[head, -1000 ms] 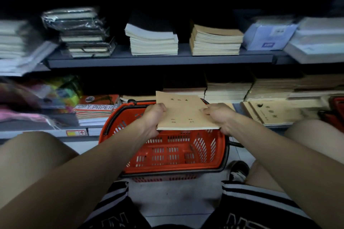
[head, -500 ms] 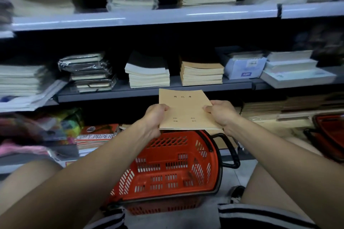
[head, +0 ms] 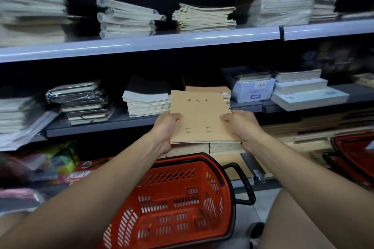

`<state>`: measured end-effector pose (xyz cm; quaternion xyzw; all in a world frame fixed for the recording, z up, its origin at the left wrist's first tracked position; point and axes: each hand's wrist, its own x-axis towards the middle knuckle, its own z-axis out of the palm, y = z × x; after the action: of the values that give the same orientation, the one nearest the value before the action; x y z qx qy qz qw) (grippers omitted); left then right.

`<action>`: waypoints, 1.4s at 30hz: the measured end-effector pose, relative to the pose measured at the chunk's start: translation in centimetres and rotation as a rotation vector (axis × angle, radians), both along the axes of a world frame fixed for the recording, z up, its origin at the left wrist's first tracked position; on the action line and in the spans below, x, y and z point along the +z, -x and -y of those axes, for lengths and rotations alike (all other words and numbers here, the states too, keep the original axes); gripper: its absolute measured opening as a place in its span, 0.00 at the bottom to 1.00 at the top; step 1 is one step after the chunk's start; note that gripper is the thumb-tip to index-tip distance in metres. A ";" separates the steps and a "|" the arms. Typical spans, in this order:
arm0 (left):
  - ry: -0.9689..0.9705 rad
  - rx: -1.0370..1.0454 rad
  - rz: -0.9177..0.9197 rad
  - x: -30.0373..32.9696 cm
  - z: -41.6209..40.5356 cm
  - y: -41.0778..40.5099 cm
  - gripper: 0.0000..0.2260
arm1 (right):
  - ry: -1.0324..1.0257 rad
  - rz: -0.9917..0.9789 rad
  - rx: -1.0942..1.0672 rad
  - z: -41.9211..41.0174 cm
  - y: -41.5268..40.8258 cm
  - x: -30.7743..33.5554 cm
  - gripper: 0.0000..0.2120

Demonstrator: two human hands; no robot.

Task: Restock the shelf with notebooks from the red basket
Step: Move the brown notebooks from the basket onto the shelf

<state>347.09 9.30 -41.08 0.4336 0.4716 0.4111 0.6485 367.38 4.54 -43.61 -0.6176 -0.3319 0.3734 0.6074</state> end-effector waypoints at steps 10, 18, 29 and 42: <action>-0.108 0.043 0.088 0.9 -5.0 -3.2 0.10 | -0.078 -0.074 -0.094 -1.8 -1.4 -0.1 0.07; -0.064 0.003 0.108 2.0 -9.2 -5.8 0.19 | -0.099 0.159 -0.215 -5.9 -3.0 -0.3 0.07; -0.210 -0.040 0.093 -0.2 -15.5 -7.2 0.20 | -0.151 0.161 -0.253 -13.0 -6.4 -0.5 0.05; -0.239 0.061 0.116 0.5 -21.3 -8.7 0.03 | -0.182 0.244 -0.373 -19.7 -6.8 -0.5 0.07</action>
<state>355.81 30.61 -40.62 0.4690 0.3940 0.5082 0.6055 374.16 24.22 -44.15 -0.6516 -0.3155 0.1459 0.6743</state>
